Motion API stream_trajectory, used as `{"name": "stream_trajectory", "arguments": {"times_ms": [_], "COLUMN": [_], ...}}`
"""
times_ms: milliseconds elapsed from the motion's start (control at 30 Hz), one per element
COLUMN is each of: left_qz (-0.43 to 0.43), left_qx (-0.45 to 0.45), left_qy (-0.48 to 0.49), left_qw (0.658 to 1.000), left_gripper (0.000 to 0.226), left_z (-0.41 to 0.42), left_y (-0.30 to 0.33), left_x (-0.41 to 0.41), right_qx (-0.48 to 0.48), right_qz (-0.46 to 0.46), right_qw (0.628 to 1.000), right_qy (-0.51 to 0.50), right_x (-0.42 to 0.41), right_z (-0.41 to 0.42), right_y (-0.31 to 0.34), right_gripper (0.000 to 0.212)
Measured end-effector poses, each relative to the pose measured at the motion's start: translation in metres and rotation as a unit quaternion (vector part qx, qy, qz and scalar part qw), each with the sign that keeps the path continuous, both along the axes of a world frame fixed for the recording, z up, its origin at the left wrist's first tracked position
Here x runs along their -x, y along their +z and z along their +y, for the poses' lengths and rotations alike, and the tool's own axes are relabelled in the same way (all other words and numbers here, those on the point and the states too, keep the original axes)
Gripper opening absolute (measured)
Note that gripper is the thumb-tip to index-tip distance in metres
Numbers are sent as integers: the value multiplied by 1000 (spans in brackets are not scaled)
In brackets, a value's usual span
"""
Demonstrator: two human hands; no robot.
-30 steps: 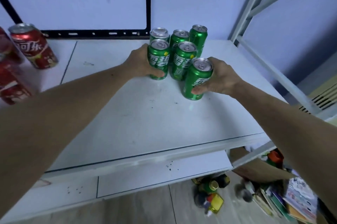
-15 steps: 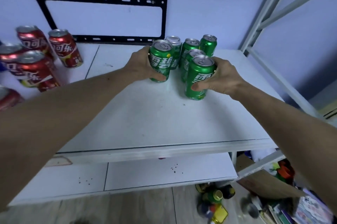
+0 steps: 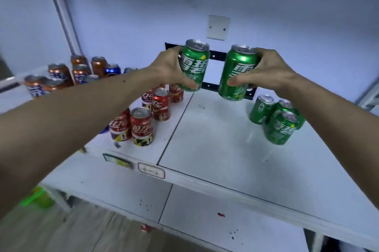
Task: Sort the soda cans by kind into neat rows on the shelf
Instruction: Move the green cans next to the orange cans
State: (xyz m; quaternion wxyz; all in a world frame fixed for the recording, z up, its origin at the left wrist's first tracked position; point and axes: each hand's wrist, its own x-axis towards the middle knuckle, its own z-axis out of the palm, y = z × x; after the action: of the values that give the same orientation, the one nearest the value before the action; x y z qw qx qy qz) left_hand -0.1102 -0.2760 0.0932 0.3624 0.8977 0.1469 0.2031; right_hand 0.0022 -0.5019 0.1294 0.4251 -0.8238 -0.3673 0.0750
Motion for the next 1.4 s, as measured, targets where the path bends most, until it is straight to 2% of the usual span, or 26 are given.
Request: {"name": "stream_trajectory", "arguments": {"times_ms": [333, 700, 1067, 1267, 1400], "left_qz": [-12, 30, 72, 93, 94], "left_qx": [1, -31, -41, -7, 28], "left_qy": [110, 163, 197, 166, 111], "left_qw": [994, 986, 977, 982, 989], "left_gripper": [85, 86, 89, 88, 88], "left_z": [132, 332, 509, 568, 583], "left_y": [47, 44, -18, -63, -91], "left_x": [131, 260, 298, 300, 298], "right_qx": [-8, -15, 20, 49, 78], "right_qz": [-23, -4, -12, -17, -13], "right_qw": [994, 992, 990, 993, 996], "right_qy": [111, 128, 139, 105, 52], "right_x": [81, 180, 228, 252, 270], "right_z": [161, 369, 568, 631, 648], "right_y": [45, 27, -12, -50, -79], "right_gripper": [66, 64, 75, 70, 71]}}
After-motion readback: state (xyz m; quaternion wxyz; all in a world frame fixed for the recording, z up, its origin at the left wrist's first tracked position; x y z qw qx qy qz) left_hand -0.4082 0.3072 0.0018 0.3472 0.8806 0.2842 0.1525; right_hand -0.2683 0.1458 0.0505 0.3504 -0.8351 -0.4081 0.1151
